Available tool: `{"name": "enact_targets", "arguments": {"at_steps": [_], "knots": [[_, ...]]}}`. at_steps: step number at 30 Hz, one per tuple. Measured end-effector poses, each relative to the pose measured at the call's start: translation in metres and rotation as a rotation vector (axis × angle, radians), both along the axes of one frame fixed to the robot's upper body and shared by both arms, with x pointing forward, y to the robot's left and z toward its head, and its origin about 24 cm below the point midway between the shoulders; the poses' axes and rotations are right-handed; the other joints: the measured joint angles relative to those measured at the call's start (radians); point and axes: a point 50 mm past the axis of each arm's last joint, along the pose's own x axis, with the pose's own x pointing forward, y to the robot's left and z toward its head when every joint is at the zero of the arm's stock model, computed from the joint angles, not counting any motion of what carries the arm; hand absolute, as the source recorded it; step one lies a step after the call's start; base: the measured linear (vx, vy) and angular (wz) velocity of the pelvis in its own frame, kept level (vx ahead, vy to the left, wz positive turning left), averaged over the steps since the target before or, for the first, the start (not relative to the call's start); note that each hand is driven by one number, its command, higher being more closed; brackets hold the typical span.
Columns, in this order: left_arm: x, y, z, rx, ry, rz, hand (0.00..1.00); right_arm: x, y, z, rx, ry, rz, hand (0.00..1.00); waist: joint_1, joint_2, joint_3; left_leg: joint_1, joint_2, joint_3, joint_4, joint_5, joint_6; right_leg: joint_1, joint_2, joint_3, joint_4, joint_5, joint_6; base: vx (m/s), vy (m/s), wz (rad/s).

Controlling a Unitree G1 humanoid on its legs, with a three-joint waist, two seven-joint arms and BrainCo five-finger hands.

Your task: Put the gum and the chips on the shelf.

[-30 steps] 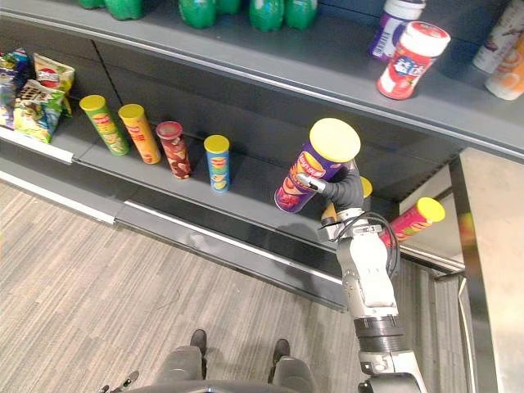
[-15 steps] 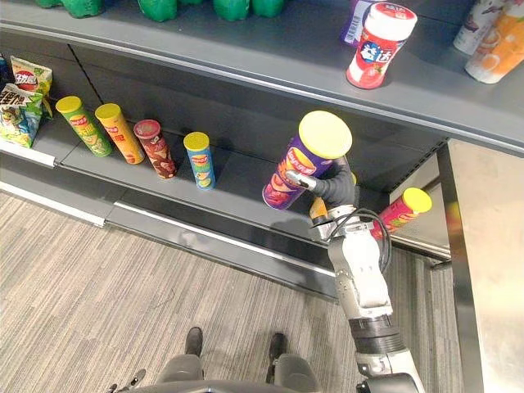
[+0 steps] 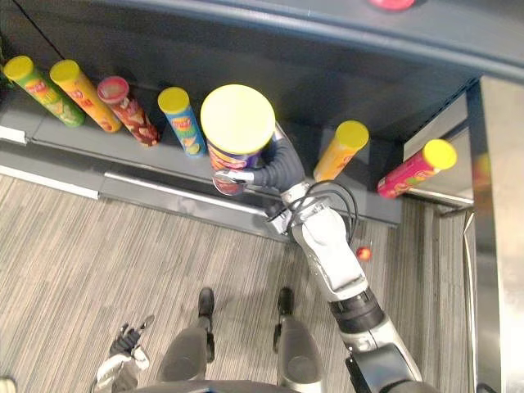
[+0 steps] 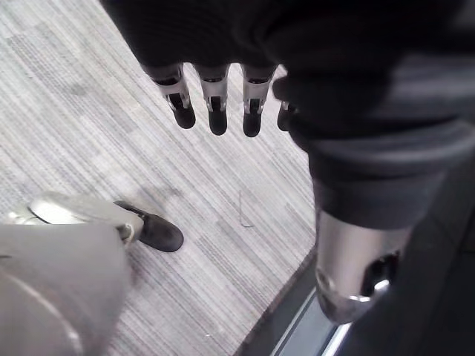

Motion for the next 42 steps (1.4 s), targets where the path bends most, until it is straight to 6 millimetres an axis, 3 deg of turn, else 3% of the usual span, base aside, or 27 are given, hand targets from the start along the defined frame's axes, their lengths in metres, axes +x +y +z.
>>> {"name": "enact_targets", "arguments": {"at_steps": [5, 7, 14, 20, 27, 33, 42], "knots": [[0.035, -0.008, 0.015, 0.004, -0.105, -0.048, 0.00, 0.033, 0.000, 0.003, -0.068, 0.013, -0.140, 1.00, 0.002, 0.040, 0.054, -0.058, -0.018, -0.024, 0.005, 0.022, 0.008, -0.054, -0.017, -0.011, 0.026, 0.002, 0.003, -0.05, 0.018, 0.13], [0.048, -0.012, 0.021, -0.010, -0.151, -0.060, 0.00, 0.047, -0.005, 0.002, -0.068, 0.035, -0.213, 1.00, 0.026, 0.050, 0.061, -0.083, -0.020, -0.025, 0.004, 0.031, 0.009, -0.088, -0.019, -0.011, 0.040, 0.002, 0.003, -0.05, -0.003, 0.03], [0.060, -0.021, 0.026, -0.031, -0.181, -0.089, 0.00, 0.061, -0.010, 0.021, -0.052, -0.047, -0.344, 1.00, 0.049, 0.083, 0.082, -0.136, -0.025, -0.053, 0.003, 0.051, 0.008, -0.136, -0.027, -0.037, 0.062, 0.002, 0.003, -0.01, -0.004, 0.11], [0.073, -0.033, 0.034, -0.038, -0.217, -0.127, 0.00, 0.084, -0.043, 0.038, 0.001, -0.081, -0.583, 1.00, 0.087, 0.120, 0.099, -0.186, -0.038, -0.084, 0.000, 0.078, 0.009, -0.191, -0.046, -0.063, 0.106, -0.004, 0.001, -0.03, 0.003, 0.14], [0.076, -0.048, 0.034, -0.070, -0.230, -0.148, 0.00, 0.086, -0.057, 0.049, 0.068, -0.117, -0.671, 1.00, 0.112, 0.136, 0.103, -0.218, -0.055, -0.104, -0.017, 0.103, 0.005, -0.257, -0.077, -0.074, 0.185, -0.033, 0.002, -0.02, -0.020, 0.12], [0.081, -0.063, 0.038, -0.111, -0.270, -0.151, 0.00, 0.084, -0.056, 0.061, 0.109, -0.161, -0.689, 1.00, 0.134, 0.140, 0.104, -0.254, -0.068, -0.105, -0.017, 0.116, 0.002, -0.328, -0.103, -0.078, 0.273, -0.069, -0.002, -0.01, -0.058, 0.09], [0.084, -0.078, 0.042, -0.172, -0.319, -0.125, 0.00, 0.078, -0.050, 0.077, 0.191, -0.234, -0.723, 1.00, 0.138, 0.141, 0.102, -0.289, -0.068, -0.077, -0.014, 0.132, 0.006, -0.380, -0.126, -0.089, 0.340, -0.103, -0.007, 0.02, -0.065, 0.08]]}}
